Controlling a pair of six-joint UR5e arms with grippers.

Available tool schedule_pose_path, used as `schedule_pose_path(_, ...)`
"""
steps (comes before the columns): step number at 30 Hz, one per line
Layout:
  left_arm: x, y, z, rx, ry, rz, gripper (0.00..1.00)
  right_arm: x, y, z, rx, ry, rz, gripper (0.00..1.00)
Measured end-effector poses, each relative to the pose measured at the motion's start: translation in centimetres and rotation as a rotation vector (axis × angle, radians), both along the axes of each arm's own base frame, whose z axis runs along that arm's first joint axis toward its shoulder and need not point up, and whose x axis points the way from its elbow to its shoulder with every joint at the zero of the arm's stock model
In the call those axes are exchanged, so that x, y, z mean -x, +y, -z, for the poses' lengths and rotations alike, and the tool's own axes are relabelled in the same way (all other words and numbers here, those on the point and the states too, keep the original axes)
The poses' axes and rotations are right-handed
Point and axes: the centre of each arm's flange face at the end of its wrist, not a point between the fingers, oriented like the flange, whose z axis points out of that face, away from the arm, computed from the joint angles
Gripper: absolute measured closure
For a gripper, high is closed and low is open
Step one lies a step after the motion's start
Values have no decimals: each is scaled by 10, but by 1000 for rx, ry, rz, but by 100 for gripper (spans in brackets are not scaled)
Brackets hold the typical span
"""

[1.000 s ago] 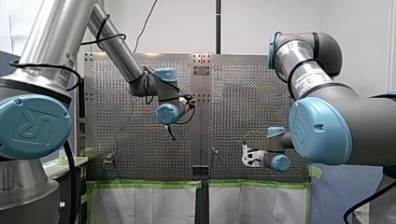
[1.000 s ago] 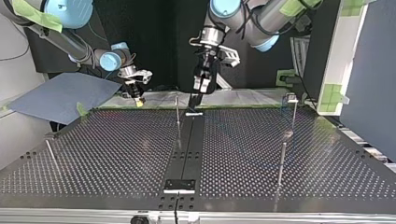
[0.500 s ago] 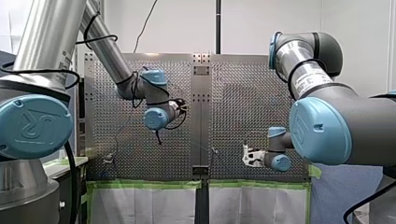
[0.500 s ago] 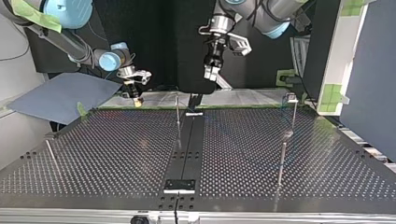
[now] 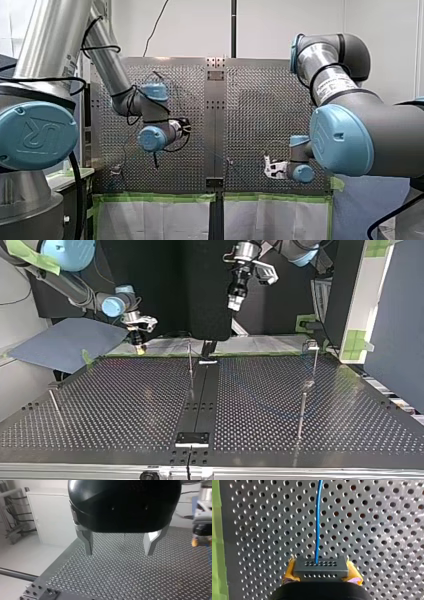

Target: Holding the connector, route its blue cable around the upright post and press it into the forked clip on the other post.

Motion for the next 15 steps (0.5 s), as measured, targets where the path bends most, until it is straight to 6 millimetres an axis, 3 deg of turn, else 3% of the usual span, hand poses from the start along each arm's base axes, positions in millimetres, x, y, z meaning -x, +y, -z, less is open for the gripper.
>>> schedule_pose_path(15,49,35,37,-59,112,1,0,8,-12,-70,18,1,56,98)
